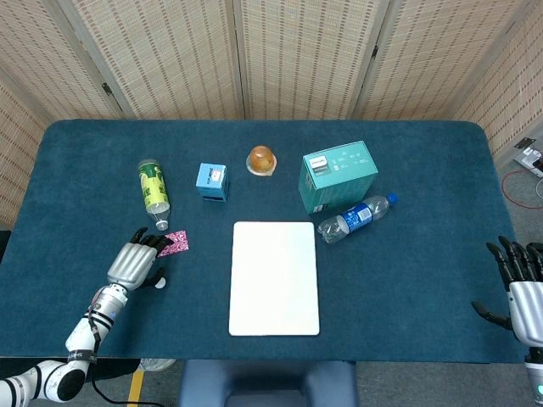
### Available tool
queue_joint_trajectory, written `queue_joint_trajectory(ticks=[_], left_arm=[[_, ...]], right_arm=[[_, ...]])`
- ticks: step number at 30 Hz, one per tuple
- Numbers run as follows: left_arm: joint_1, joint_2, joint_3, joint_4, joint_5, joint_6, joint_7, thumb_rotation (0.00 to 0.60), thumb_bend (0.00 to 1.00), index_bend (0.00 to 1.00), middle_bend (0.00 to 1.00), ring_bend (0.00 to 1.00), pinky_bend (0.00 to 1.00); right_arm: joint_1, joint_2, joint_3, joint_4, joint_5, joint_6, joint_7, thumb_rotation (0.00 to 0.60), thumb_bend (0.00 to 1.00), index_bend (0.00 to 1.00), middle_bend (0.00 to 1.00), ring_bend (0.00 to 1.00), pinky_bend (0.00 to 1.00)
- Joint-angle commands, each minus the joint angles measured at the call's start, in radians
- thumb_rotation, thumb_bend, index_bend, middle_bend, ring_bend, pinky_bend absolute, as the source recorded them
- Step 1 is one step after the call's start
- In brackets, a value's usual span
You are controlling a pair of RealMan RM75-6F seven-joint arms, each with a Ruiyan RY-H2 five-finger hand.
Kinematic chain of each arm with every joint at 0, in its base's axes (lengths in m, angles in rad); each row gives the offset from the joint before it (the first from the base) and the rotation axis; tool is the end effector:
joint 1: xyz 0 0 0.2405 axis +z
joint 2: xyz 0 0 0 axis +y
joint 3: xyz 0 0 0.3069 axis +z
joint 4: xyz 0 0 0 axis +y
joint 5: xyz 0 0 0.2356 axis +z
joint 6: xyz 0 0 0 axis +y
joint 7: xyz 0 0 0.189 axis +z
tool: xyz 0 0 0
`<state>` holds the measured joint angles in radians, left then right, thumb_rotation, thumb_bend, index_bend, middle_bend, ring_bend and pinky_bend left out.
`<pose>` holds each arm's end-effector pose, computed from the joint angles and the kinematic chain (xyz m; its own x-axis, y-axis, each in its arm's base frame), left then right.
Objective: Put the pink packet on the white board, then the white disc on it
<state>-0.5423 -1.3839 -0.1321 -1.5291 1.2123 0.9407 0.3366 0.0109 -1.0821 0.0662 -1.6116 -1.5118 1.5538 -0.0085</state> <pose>-0.2703 0.3813 -0.0068 0.5298 0.3012 0.7928 0.8431 -0.2885 -0.4538 -0.3761 -0.2082 0.1856 0.4387 0.0535 0.8970 -0.8984 0.0468 0.4366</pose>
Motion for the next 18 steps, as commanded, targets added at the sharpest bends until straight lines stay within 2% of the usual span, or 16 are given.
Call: queue_joint_trajectory(ticks=[1, 7, 18], left_arm=[[-0.017, -0.014, 0.005, 0.000, -0.053, -0.017, 0.042, 0.600, 0.48, 0.21, 0.24, 0.21, 0.09], [-0.047, -0.041, -0.012, 0.004, -0.179, -0.029, 0.110, 0.600, 0.47, 0.21, 0.24, 0.20, 0.09], [-0.080, -0.080, -0.019, 0.036, -0.269, -0.028, 0.129, 0.600, 0.47, 0.19, 0.24, 0.20, 0.09]], right_arm=[[0.000, 0.001, -0.001, 0.001, -0.001, -0.001, 0.002, 0.600, 0.07, 0.09, 0.06, 0.05, 0.01], [0.000, 0.000, -0.001, 0.007, 0.002, -0.005, 0.011, 0.600, 0.07, 0.09, 0.06, 0.05, 0.01], [-0.005, 0.001, -0.001, 0.014, 0.008, -0.004, 0.024, 0.600, 0.07, 0.09, 0.06, 0.05, 0.01]])
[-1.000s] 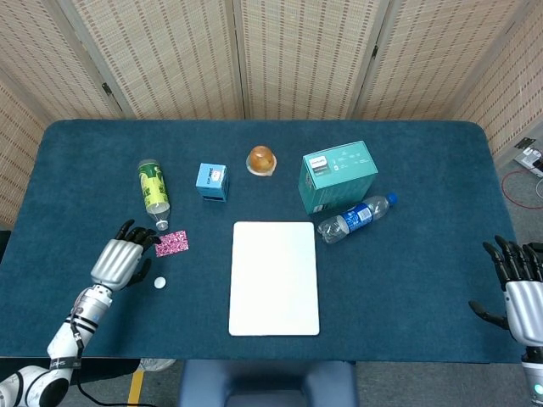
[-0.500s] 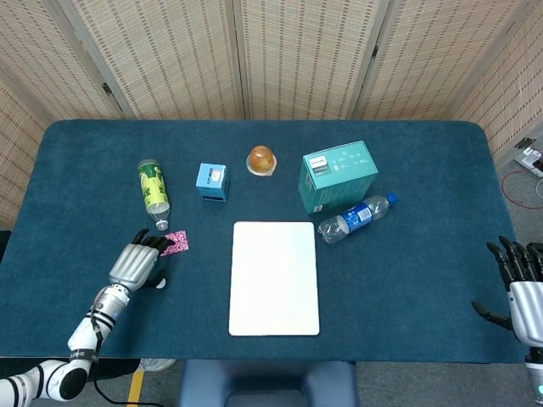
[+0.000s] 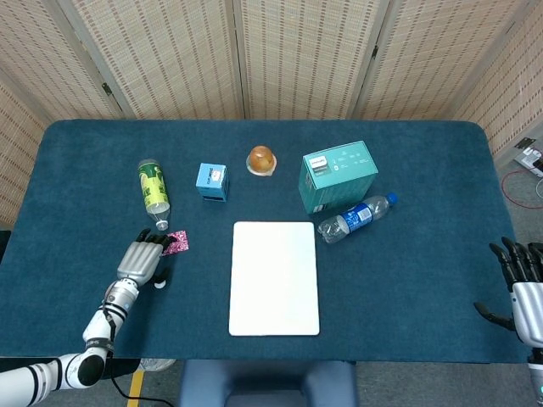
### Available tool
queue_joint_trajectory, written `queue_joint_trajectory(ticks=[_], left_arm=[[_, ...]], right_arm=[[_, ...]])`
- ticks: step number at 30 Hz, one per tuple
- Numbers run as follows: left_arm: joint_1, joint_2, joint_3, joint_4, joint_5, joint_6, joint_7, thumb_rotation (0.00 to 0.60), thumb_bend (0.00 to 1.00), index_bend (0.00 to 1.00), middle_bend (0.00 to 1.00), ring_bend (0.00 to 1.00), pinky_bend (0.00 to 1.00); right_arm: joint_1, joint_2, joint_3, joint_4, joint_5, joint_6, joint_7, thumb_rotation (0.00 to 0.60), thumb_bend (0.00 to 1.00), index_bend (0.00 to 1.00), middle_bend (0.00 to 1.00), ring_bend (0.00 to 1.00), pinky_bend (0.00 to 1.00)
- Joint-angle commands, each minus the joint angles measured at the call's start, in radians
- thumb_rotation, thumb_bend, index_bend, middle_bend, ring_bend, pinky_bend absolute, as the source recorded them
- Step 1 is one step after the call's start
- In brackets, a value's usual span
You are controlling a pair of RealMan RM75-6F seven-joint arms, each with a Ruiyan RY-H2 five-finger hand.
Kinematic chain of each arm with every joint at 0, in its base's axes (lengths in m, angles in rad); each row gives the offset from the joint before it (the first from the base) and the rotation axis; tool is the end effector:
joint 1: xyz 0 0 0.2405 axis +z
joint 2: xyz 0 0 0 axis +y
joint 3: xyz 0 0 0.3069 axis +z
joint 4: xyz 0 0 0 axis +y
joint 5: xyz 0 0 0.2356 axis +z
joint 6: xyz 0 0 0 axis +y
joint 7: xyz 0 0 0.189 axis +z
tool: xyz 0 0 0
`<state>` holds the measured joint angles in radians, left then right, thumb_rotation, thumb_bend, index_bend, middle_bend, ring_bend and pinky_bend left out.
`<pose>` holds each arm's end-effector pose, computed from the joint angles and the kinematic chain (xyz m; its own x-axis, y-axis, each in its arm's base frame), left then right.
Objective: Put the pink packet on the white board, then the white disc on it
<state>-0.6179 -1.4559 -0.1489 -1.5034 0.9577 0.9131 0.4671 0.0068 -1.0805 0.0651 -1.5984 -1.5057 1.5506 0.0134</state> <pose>-0.2676 0.4013 -0.0322 0.5009 0.3723 0.7814 0.8652 -0.1891 -0.4645 -0.3812 -0.2063 0.1875 0.4324 0.0487 0.9004 -0.9012 0.0564 0.4297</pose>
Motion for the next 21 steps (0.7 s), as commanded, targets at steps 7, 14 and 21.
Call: queue_joint_trajectory(ticks=[7, 14, 21], left_arm=[[-0.020, -0.026, -0.007, 0.039, -0.050, -0.001, -0.015, 0.600, 0.47, 0.19, 0.22, 0.19, 0.09], [-0.038, -0.040, -0.016, 0.070, -0.090, -0.005, -0.022, 0.600, 0.47, 0.18, 0.22, 0.19, 0.09], [-0.056, -0.049, -0.017, 0.092, -0.129, -0.015, -0.016, 0.600, 0.47, 0.17, 0.22, 0.18, 0.09]], right_arm=[[-0.002, -0.001, 0.001, 0.005, 0.008, -0.003, 0.004, 0.600, 0.07, 0.09, 0.06, 0.05, 0.01], [-0.005, -0.001, 0.000, 0.003, 0.013, -0.004, 0.004, 0.600, 0.07, 0.09, 0.06, 0.05, 0.01], [-0.007, -0.001, 0.000, 0.002, 0.015, -0.005, 0.003, 0.600, 0.07, 0.09, 0.06, 0.05, 0.01]])
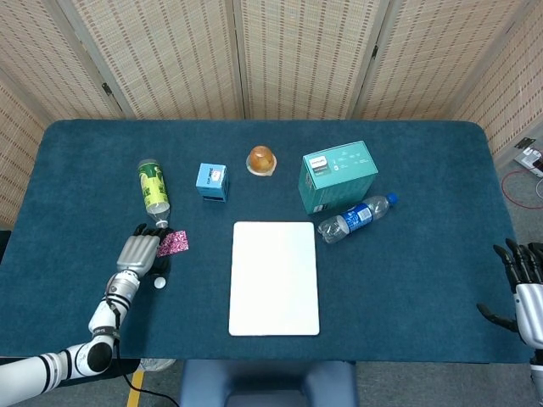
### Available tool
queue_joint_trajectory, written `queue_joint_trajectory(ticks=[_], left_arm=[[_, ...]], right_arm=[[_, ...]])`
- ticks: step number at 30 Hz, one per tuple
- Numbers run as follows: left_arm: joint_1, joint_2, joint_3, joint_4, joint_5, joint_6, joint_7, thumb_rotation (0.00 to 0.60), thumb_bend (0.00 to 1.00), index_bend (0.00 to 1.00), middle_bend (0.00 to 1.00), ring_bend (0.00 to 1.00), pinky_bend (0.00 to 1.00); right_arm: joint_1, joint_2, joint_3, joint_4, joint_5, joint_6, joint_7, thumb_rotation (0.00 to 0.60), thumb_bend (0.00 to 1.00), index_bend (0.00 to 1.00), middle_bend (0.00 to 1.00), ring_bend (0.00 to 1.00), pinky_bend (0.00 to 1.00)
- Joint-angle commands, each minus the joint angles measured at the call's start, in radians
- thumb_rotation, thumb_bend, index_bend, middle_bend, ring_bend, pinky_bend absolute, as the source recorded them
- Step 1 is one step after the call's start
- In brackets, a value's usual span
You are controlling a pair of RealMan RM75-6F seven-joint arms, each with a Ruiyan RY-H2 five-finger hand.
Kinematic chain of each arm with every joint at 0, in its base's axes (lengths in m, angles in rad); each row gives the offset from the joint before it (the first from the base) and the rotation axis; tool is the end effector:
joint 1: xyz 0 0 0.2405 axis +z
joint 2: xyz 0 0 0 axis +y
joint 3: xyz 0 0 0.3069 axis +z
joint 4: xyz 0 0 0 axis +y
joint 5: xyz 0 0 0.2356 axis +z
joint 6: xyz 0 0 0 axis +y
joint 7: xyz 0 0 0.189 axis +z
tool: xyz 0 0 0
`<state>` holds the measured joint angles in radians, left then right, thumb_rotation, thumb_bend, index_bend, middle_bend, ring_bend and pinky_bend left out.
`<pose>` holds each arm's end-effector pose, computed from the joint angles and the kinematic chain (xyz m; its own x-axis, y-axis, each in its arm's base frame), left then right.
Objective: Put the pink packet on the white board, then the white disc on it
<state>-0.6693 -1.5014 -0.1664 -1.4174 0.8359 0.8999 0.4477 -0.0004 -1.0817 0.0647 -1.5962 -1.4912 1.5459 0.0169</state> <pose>-0.2745 0.4257 -0.0379 0.4459 0.3860 0.8076 0.8902 -0.0971 -0.4450 -0.3860 -0.2034 0.1877 0.4300 0.0410 0.9019 -0.9013 0.0774 0.4262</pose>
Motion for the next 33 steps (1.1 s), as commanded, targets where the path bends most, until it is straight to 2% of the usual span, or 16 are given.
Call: queue_joint_trajectory(ticks=[1, 11, 26, 33], left_arm=[[-0.007, -0.006, 0.001, 0.010, -0.011, -0.002, 0.004, 0.600, 0.47, 0.17, 0.22, 0.18, 0.09], [-0.022, -0.010, 0.006, 0.013, -0.039, -0.017, -0.005, 0.600, 0.47, 0.17, 0.21, 0.18, 0.08], [-0.010, 0.048, 0.051, -0.108, 0.064, -0.019, -0.065, 0.600, 0.47, 0.20, 0.22, 0.19, 0.07], [-0.012, 0.009, 0.045, -0.073, 0.095, 0.065, -0.023, 0.600, 0.45, 0.20, 0.20, 0.15, 0.07]], right_arm=[[0.000, 0.000, 0.000, 0.000, 0.001, -0.001, 0.000, 0.600, 0.07, 0.09, 0.06, 0.05, 0.01], [-0.003, -0.001, 0.001, 0.002, 0.008, -0.004, 0.003, 0.600, 0.07, 0.09, 0.06, 0.05, 0.01], [-0.005, -0.003, 0.002, 0.000, 0.013, -0.006, 0.000, 0.600, 0.07, 0.09, 0.06, 0.05, 0.01], [-0.008, -0.001, 0.002, -0.002, 0.014, -0.003, 0.000, 0.600, 0.07, 0.09, 0.06, 0.05, 0.01]])
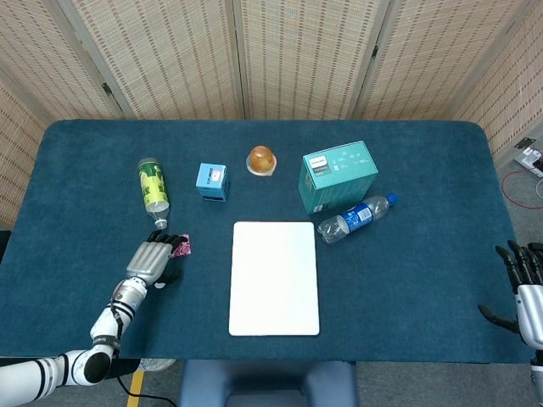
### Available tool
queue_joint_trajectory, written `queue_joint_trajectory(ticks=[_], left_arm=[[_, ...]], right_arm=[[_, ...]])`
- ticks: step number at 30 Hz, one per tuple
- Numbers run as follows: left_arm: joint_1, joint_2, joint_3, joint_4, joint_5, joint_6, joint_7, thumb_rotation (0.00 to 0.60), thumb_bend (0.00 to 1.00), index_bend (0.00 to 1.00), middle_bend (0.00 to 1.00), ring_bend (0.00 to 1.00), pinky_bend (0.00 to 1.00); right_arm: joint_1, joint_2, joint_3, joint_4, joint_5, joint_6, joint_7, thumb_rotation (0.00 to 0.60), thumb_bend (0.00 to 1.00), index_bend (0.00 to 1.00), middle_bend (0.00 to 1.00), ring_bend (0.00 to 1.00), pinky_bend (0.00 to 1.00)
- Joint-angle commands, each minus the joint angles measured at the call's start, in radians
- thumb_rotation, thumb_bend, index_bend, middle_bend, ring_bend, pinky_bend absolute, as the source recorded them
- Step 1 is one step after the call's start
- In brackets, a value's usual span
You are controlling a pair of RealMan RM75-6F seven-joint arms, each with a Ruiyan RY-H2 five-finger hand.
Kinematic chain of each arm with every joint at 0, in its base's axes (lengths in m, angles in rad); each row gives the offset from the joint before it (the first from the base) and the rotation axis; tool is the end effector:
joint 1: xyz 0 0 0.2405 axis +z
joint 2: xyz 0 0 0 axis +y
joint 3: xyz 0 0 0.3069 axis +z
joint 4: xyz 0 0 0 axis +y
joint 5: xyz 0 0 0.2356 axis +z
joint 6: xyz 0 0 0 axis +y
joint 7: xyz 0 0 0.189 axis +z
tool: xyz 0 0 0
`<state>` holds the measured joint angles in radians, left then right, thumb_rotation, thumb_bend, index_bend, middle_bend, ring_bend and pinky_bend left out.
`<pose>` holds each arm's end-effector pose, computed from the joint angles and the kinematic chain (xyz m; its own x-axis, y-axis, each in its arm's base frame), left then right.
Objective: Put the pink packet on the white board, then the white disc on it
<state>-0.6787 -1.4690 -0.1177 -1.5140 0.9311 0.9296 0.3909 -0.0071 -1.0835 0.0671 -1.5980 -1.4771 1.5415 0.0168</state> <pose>-0.2477 0.4065 -0.0418 0.4419 0.3880 0.8088 0.8970 -0.1991 -0.3946 -0.3894 -0.2011 0.1876 0.4264 0.0364 0.9038 -0.9016 0.0973 0.4215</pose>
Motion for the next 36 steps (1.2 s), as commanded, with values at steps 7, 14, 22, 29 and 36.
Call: queue_joint_trajectory(ticks=[7, 14, 22, 29, 36], left_arm=[[-0.034, -0.052, -0.029, 0.050, -0.107, 0.006, 0.079, 0.600, 0.44, 0.18, 0.16, 0.11, 0.05], [-0.043, -0.060, -0.025, 0.067, -0.152, -0.003, 0.094, 0.600, 0.44, 0.18, 0.16, 0.13, 0.05], [-0.047, -0.058, -0.017, 0.066, -0.167, -0.004, 0.099, 0.600, 0.44, 0.20, 0.19, 0.15, 0.05], [-0.050, -0.059, -0.007, 0.062, -0.171, -0.006, 0.104, 0.600, 0.44, 0.20, 0.19, 0.16, 0.05], [-0.044, -0.048, 0.006, 0.028, -0.138, 0.008, 0.096, 0.600, 0.44, 0.21, 0.22, 0.17, 0.05]], right_arm=[[-0.007, -0.001, -0.001, 0.003, 0.004, 0.004, 0.008, 0.600, 0.07, 0.09, 0.06, 0.05, 0.01], [-0.009, -0.003, 0.000, 0.012, 0.008, 0.003, 0.017, 0.600, 0.07, 0.09, 0.06, 0.05, 0.01], [-0.008, -0.005, -0.001, 0.015, 0.009, -0.003, 0.018, 0.600, 0.07, 0.09, 0.06, 0.05, 0.01], [-0.008, -0.006, 0.000, 0.014, 0.010, -0.004, 0.017, 0.600, 0.07, 0.09, 0.06, 0.05, 0.01], [-0.007, -0.006, 0.001, 0.015, 0.011, -0.007, 0.018, 0.600, 0.07, 0.09, 0.06, 0.05, 0.01]])
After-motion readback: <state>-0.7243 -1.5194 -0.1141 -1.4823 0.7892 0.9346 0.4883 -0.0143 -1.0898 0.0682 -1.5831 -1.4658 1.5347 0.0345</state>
